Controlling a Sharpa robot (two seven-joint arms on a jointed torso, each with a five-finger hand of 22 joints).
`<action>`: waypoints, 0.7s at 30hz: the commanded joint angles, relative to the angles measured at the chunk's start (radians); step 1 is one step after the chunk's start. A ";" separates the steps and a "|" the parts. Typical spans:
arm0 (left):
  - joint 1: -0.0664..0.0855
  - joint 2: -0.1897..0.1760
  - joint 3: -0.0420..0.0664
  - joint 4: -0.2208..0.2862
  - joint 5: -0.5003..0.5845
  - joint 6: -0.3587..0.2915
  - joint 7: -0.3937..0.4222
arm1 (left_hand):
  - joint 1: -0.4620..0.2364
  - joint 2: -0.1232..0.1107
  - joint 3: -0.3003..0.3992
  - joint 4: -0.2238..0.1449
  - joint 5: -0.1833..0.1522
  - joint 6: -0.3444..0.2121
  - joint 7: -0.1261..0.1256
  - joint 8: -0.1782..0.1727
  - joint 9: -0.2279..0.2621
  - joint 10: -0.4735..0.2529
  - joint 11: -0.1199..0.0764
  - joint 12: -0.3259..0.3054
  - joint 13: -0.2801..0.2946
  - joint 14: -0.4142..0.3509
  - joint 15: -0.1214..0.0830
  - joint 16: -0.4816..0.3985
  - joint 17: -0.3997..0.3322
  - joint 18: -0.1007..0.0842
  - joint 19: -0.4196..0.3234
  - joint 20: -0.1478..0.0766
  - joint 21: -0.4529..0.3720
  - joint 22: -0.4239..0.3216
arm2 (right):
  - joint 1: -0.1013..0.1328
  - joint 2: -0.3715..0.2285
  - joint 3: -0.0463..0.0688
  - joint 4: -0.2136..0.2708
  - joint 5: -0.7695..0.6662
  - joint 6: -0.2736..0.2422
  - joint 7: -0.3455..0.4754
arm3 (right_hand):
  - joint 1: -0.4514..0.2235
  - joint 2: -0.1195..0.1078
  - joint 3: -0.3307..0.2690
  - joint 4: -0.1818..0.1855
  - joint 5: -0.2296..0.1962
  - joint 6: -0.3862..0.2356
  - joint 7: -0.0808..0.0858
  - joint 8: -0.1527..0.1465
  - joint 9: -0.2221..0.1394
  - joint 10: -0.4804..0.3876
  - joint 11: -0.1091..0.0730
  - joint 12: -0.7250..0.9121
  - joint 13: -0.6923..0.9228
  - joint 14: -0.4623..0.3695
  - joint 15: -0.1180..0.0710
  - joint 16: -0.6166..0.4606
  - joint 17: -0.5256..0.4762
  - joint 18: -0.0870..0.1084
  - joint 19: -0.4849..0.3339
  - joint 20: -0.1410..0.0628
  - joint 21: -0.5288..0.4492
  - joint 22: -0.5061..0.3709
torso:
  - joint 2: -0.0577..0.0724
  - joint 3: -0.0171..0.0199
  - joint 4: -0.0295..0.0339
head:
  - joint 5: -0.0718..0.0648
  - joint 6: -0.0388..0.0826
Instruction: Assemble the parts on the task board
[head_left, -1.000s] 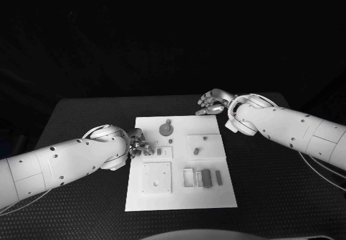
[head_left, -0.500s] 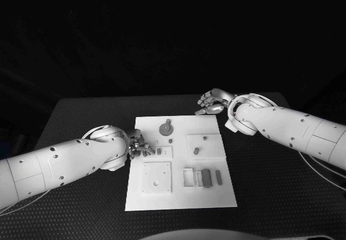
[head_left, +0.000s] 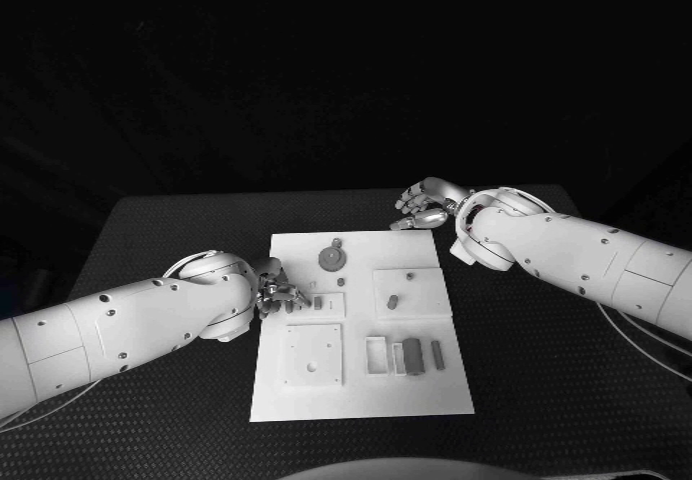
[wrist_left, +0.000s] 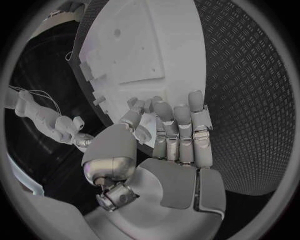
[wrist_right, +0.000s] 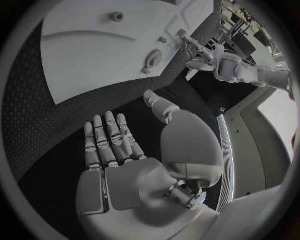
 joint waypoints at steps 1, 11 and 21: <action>-0.002 0.000 0.001 -0.001 0.020 -0.028 0.008 | 0.002 -0.009 0.001 0.005 -0.003 -0.002 0.000 -0.003 0.002 0.002 -0.004 0.002 0.000 0.003 -0.004 0.006 -0.001 0.010 0.003 -0.004 0.000 0.014 | -0.001 0.001 0.000 0.001 -0.010 0.012 0.004 | 0.001 -0.003 0.001 0.007 -0.001 -0.009 0.030 0.005 0.002 0.004 0.000 -0.005 -0.001 -0.005 0.002 0.005 0.002 -0.017 -0.009 -0.001 -0.006 0.018 | 0.000 0.0001 0.0002 | 0.000 0.000; -0.002 -0.014 0.034 0.001 0.192 -0.042 0.047 | -0.006 -0.048 0.006 0.018 -0.003 -0.010 0.001 -0.008 0.002 -0.003 -0.002 -0.003 -0.003 -0.001 -0.006 0.002 -0.003 0.010 0.000 -0.005 -0.004 0.013 | -0.003 0.000 0.000 -0.001 -0.010 0.012 0.005 | 0.001 -0.003 0.001 0.007 -0.001 -0.009 0.031 0.006 0.002 0.004 0.000 -0.006 -0.001 -0.005 0.003 0.005 0.002 -0.017 -0.009 0.000 -0.006 0.018 | 0.000 -0.0002 -0.0008 | -0.001 0.001; -0.001 -0.042 0.079 0.013 0.289 -0.081 0.103 | -0.005 -0.089 0.015 0.023 -0.003 -0.046 0.017 -0.031 -0.007 -0.020 0.011 -0.005 -0.003 -0.017 -0.005 0.001 -0.004 0.005 -0.011 -0.003 -0.011 0.013 | -0.003 0.000 0.000 -0.001 -0.009 0.013 0.006 | 0.001 -0.002 0.001 0.008 -0.001 -0.009 0.030 0.006 0.002 0.004 0.000 -0.006 -0.001 -0.006 0.003 0.006 0.002 -0.017 -0.010 0.000 -0.006 0.019 | -0.001 0.0016 -0.0006 | -0.002 0.002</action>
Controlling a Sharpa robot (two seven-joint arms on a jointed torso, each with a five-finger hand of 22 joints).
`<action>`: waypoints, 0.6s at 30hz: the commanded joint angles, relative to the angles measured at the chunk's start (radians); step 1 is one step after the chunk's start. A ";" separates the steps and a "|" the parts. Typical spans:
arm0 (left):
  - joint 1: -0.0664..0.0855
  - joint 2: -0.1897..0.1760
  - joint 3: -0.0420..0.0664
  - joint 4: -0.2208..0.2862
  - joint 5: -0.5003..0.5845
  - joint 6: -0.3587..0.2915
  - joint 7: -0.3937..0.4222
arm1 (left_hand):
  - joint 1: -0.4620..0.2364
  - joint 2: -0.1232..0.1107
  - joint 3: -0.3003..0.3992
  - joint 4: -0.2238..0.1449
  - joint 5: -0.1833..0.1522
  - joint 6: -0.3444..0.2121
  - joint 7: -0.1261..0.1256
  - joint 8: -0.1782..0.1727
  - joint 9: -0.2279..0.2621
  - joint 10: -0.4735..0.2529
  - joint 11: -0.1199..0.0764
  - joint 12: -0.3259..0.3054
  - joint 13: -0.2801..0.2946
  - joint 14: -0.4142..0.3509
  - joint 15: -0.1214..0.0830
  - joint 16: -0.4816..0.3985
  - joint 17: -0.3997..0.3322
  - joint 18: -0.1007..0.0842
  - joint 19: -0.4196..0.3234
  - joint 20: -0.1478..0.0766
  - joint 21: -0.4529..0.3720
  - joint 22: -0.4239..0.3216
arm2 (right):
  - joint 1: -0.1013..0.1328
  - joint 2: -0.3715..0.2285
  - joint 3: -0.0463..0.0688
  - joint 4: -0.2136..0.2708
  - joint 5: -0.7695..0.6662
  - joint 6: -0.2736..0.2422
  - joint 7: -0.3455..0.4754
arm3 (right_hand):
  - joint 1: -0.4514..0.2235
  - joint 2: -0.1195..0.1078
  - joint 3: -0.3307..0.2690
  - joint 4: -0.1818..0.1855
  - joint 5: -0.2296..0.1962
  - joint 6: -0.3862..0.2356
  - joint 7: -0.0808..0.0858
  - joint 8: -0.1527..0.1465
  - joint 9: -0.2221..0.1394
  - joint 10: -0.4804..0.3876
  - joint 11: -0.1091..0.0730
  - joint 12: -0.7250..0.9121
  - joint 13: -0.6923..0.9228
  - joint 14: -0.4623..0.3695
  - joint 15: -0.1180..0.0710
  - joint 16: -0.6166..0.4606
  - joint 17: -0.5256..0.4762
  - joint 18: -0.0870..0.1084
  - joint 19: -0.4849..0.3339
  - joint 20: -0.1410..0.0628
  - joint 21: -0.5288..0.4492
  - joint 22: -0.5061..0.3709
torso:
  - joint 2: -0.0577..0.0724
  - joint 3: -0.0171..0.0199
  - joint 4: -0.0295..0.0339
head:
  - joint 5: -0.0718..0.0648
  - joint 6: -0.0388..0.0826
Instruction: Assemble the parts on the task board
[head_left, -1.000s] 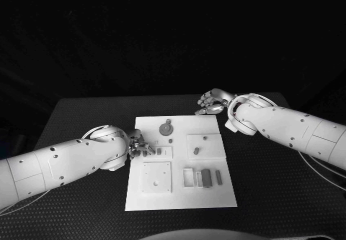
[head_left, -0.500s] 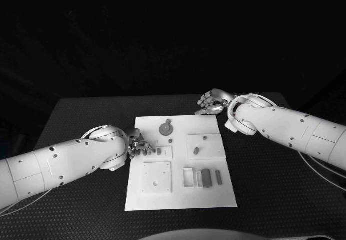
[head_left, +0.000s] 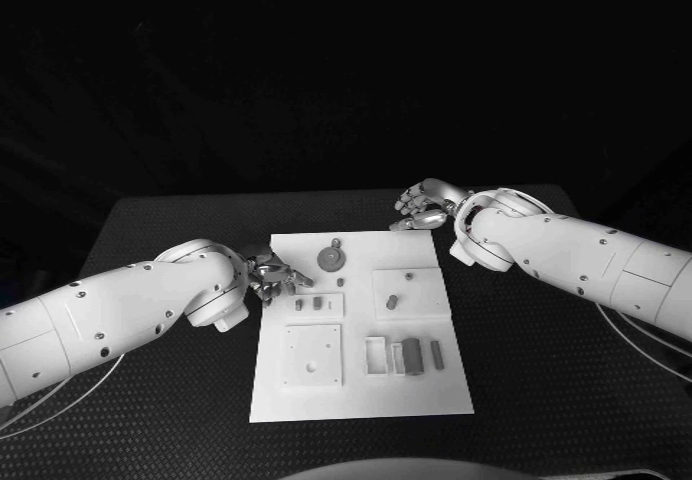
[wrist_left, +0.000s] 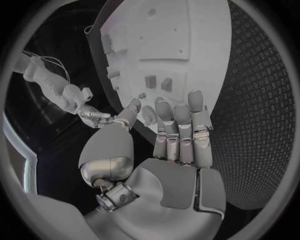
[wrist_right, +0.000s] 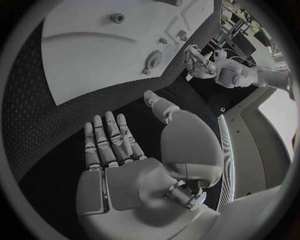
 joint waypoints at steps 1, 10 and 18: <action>0.002 0.000 0.006 0.002 0.088 -0.039 0.060 | 0.000 -0.011 0.005 0.003 -0.003 -0.009 0.002 -0.008 -0.002 -0.011 0.001 -0.006 -0.001 -0.011 0.002 0.000 -0.001 0.005 -0.008 0.001 -0.007 0.013 | -0.001 0.000 0.000 0.001 -0.009 0.011 0.006 | 0.001 -0.002 -0.002 0.005 -0.001 -0.006 0.034 0.006 0.001 0.004 0.000 -0.006 -0.001 -0.006 0.003 0.006 0.001 -0.017 -0.010 0.000 -0.006 0.019 | 0.000 0.0011 -0.0003 | 0.000 0.002; 0.013 0.024 0.006 -0.032 0.100 -0.062 0.258 | 0.164 0.049 0.113 -0.070 -0.002 -0.176 0.106 -0.091 -0.038 -0.265 0.117 -0.214 -0.108 -0.250 0.130 -0.190 -0.093 -0.015 -0.252 0.119 -0.165 -0.060 | -0.001 -0.001 0.000 0.000 -0.008 0.002 0.009 | 0.002 0.002 -0.002 0.005 -0.001 -0.005 0.035 0.008 0.002 0.005 0.001 -0.005 -0.002 -0.005 0.004 0.007 0.002 -0.017 -0.009 -0.001 -0.007 0.019 | 0.000 0.0010 0.0016 | -0.002 0.008; 0.013 0.058 0.003 -0.054 -0.205 -0.122 0.475 | 0.349 0.020 0.183 -0.092 -0.001 -0.203 0.114 -0.155 -0.080 -0.323 0.205 -0.521 -0.289 -0.258 0.176 -0.264 -0.136 0.005 -0.263 0.167 -0.219 -0.113 | -0.001 -0.002 0.000 -0.001 -0.006 0.002 0.009 | 0.002 0.005 -0.003 0.004 -0.001 -0.005 0.036 0.009 0.003 0.006 0.002 -0.005 -0.002 -0.004 0.004 0.009 0.003 -0.016 -0.007 -0.001 -0.007 0.020 | 0.001 0.0001 0.0014 | -0.002 0.013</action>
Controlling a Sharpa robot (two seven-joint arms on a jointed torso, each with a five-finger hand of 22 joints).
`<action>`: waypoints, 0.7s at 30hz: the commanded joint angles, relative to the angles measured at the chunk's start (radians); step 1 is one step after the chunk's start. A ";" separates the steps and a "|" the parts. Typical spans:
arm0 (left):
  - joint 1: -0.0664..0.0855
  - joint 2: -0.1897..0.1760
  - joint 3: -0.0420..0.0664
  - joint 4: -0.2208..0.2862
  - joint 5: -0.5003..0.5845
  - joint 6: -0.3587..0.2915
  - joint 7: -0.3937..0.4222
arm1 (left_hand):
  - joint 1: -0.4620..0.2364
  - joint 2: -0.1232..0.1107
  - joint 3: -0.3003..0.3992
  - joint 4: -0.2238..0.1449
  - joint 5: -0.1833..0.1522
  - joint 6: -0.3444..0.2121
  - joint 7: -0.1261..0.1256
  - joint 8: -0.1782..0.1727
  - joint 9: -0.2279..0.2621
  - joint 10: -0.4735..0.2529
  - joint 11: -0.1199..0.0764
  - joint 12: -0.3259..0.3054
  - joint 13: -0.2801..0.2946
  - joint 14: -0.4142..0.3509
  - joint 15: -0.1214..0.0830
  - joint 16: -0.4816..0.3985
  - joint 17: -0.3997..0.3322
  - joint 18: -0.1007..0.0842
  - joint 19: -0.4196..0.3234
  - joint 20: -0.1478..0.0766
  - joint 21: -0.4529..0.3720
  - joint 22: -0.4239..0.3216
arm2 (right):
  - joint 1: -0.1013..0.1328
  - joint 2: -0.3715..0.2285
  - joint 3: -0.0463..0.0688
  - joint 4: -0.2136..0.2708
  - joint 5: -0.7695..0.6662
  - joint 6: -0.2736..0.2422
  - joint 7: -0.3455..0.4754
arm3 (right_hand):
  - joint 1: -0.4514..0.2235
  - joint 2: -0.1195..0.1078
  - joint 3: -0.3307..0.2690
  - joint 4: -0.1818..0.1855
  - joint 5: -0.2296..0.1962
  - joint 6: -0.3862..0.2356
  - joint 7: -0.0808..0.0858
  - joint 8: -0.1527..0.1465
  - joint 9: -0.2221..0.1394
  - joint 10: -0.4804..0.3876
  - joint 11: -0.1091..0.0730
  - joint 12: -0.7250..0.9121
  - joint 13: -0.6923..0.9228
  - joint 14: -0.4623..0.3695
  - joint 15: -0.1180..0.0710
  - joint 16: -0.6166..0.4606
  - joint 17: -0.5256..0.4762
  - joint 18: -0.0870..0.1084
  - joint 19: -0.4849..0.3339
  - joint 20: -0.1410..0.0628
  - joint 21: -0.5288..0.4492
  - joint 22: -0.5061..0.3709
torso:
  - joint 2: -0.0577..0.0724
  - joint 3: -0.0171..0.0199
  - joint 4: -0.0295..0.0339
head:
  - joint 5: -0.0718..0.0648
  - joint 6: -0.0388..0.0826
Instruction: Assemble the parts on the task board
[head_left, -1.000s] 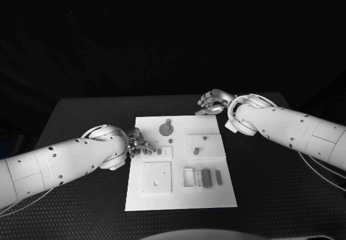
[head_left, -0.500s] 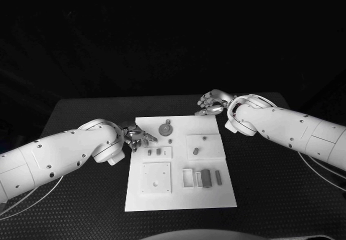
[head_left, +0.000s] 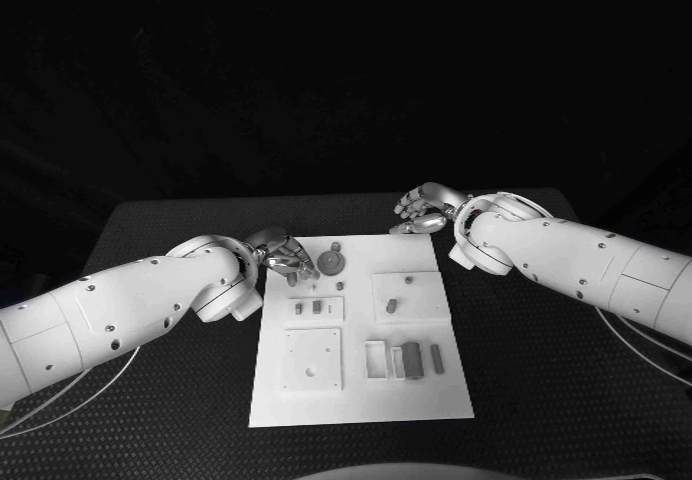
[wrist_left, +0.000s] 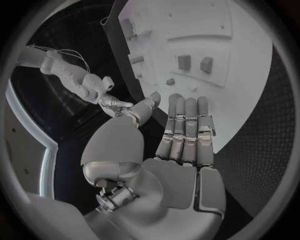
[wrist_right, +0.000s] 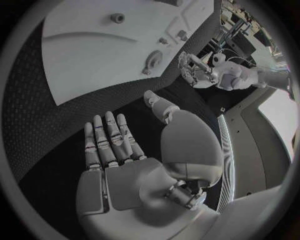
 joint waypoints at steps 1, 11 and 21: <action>0.001 0.015 -0.002 -0.010 -0.254 -0.048 0.189 | 0.052 -0.005 0.014 0.000 -0.001 -0.002 -0.004 -0.020 -0.015 0.000 0.016 -0.092 -0.050 0.009 0.009 -0.016 -0.008 0.008 0.006 0.010 -0.012 -0.013 | 0.000 0.000 0.000 -0.001 -0.007 0.003 0.008 | 0.002 0.005 -0.003 0.004 -0.001 -0.005 0.036 0.005 0.002 0.006 0.002 -0.005 -0.001 -0.004 0.004 0.005 0.002 -0.016 -0.007 -0.001 -0.007 0.020 | 0.001 -0.0006 0.0007 | -0.001 0.002; 0.002 0.079 -0.029 -0.039 -0.521 -0.122 0.243 | 0.097 -0.019 -0.006 -0.001 -0.002 0.006 -0.001 -0.056 -0.051 0.047 0.025 -0.232 -0.130 0.103 -0.018 0.002 0.001 0.027 0.103 -0.015 0.009 -0.015 | 0.000 0.002 0.000 0.000 -0.007 0.003 0.008 | 0.003 0.007 -0.005 0.003 -0.001 -0.006 0.036 0.006 0.002 0.006 0.003 -0.005 -0.001 -0.005 0.005 0.006 0.002 -0.014 -0.003 -0.002 -0.007 0.020 | 0.003 -0.0001 -0.0031 | -0.006 -0.002; 0.001 0.126 -0.060 -0.086 -0.645 -0.118 0.247 | 0.123 -0.030 -0.029 0.000 -0.001 0.014 -0.016 -0.074 -0.074 0.113 0.000 -0.279 -0.152 0.205 -0.050 0.099 0.059 0.050 0.223 -0.049 0.076 0.036 | 0.000 0.003 0.000 0.003 -0.007 0.001 0.009 | 0.003 0.007 -0.006 0.002 -0.001 -0.006 0.037 0.006 0.002 0.007 0.003 -0.005 -0.002 -0.005 0.005 0.006 0.003 -0.013 -0.002 -0.002 -0.007 0.020 | 0.001 0.0000 -0.0008 | -0.011 -0.005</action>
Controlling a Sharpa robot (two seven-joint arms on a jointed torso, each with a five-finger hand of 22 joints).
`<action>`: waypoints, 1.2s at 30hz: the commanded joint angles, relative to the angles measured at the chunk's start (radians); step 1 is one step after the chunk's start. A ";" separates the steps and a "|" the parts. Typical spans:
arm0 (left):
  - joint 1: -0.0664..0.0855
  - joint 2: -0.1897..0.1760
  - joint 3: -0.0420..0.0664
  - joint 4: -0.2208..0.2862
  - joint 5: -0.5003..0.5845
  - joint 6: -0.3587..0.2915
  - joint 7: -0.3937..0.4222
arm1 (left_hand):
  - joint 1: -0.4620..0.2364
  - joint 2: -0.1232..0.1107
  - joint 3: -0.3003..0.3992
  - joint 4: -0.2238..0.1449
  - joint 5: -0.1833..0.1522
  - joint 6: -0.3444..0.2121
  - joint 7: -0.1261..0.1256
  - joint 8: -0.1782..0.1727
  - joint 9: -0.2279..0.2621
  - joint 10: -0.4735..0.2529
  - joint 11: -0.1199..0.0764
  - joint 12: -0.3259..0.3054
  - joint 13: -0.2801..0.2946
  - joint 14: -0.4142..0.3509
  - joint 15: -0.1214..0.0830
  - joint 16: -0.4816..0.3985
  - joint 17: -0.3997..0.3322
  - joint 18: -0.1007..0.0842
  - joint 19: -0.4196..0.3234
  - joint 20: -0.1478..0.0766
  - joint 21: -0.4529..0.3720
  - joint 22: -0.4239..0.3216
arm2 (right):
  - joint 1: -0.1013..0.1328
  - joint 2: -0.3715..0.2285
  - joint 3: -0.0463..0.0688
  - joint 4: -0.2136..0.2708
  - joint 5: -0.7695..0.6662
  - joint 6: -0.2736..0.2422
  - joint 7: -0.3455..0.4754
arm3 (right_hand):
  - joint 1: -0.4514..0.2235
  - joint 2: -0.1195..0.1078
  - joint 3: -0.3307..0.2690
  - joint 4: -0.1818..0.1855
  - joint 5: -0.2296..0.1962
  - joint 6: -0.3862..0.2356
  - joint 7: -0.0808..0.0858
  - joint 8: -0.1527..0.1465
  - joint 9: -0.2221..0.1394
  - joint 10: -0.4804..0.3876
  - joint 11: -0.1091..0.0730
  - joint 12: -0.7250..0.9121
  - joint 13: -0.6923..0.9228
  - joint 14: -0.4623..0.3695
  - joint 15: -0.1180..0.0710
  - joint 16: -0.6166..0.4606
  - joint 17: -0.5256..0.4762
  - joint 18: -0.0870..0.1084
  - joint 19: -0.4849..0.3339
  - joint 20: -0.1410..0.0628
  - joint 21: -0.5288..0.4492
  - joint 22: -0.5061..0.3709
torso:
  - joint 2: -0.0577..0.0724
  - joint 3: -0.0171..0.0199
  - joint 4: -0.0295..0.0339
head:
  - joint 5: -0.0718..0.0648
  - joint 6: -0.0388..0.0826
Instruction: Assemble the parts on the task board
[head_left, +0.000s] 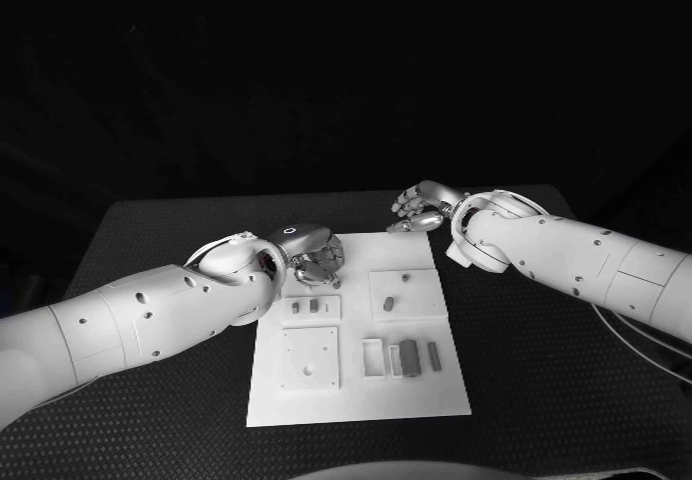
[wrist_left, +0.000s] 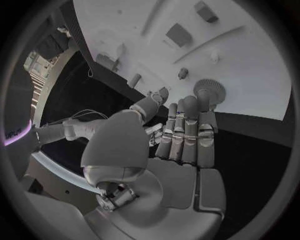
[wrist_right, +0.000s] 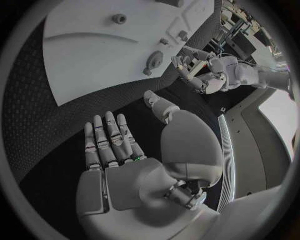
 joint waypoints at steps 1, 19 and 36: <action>0.000 0.013 -0.004 -0.019 -0.104 -0.018 0.029 | 0.014 -0.001 -0.008 0.000 -0.002 0.000 -0.005 -0.008 -0.006 0.005 -0.006 -0.016 -0.006 0.025 -0.008 0.034 0.020 0.037 0.032 -0.009 0.024 0.022 | 0.000 0.002 0.000 0.004 -0.007 0.002 0.009 | 0.003 0.007 -0.006 0.002 -0.001 -0.006 0.037 0.006 0.001 0.007 0.003 -0.005 -0.001 -0.005 0.005 0.006 0.001 -0.013 -0.002 -0.002 -0.007 0.019 | -0.001 0.0008 0.0013 | -0.002 0.000; -0.008 0.065 -0.008 -0.089 -0.128 0.041 0.028 | 0.006 -0.006 -0.022 0.003 -0.001 -0.002 0.001 -0.025 -0.028 0.013 -0.008 -0.084 -0.030 0.061 -0.011 0.128 0.068 0.068 0.085 -0.012 0.087 0.104 | 0.000 0.007 0.000 0.004 0.003 -0.002 0.015 | 0.002 0.009 -0.009 0.001 -0.001 -0.007 0.037 0.007 0.002 0.007 0.004 -0.006 -0.002 -0.005 0.007 0.008 0.002 -0.013 -0.001 -0.002 -0.008 0.018 | 0.000 -0.0012 0.0008 | -0.009 -0.001; -0.029 0.093 -0.014 -0.134 -0.144 0.057 0.034 | 0.003 0.003 -0.020 0.002 -0.001 0.029 0.008 -0.014 -0.030 0.053 -0.011 -0.090 -0.031 0.068 -0.014 0.139 0.070 0.072 0.092 -0.015 0.097 0.107 | 0.000 0.004 0.000 0.014 0.004 -0.005 0.016 | 0.002 0.012 -0.011 -0.001 -0.001 -0.007 0.039 0.008 0.002 0.007 0.005 -0.006 -0.002 -0.004 0.008 0.010 0.003 -0.013 -0.003 -0.001 -0.011 0.019 | 0.000 -0.0004 0.0010 | -0.014 -0.006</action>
